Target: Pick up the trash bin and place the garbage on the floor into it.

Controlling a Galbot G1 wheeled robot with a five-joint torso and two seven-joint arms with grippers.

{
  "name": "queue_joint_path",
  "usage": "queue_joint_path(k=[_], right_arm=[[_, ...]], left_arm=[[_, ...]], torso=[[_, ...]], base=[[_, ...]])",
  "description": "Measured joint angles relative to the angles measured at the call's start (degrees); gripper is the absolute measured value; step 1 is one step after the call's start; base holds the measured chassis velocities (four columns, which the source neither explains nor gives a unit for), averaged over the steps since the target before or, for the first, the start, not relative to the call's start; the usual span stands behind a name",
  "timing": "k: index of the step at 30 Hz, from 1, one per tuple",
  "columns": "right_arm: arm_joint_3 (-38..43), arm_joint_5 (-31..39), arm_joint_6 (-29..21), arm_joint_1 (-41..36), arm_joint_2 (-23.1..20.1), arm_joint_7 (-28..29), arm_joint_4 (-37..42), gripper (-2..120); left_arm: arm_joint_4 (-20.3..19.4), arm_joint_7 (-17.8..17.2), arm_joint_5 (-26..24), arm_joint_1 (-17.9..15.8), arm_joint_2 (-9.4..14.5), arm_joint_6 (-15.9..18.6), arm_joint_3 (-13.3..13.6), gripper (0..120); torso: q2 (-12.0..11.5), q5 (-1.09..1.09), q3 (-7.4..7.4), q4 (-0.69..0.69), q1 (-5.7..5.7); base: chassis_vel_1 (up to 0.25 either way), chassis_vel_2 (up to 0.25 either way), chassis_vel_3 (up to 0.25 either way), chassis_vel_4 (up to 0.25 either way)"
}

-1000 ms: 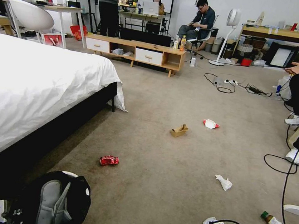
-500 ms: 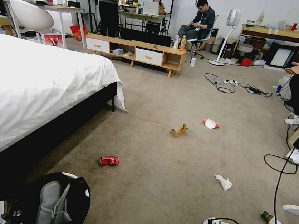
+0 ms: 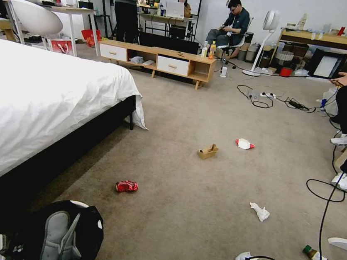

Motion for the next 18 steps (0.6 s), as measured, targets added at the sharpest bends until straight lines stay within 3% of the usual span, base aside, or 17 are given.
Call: queue_joint_path(k=[18], right_arm=[[0.70,-0.17,2.14,2.19,0.17,-0.72,-6.57,98]], left_arm=[[0.14,0.01,0.21,0.26,-0.28,0.00,-0.39,2]], torso=[[0.00,0.00,-0.01,0.00,0.00]], base=[[0.000,0.000,0.000,0.000]])
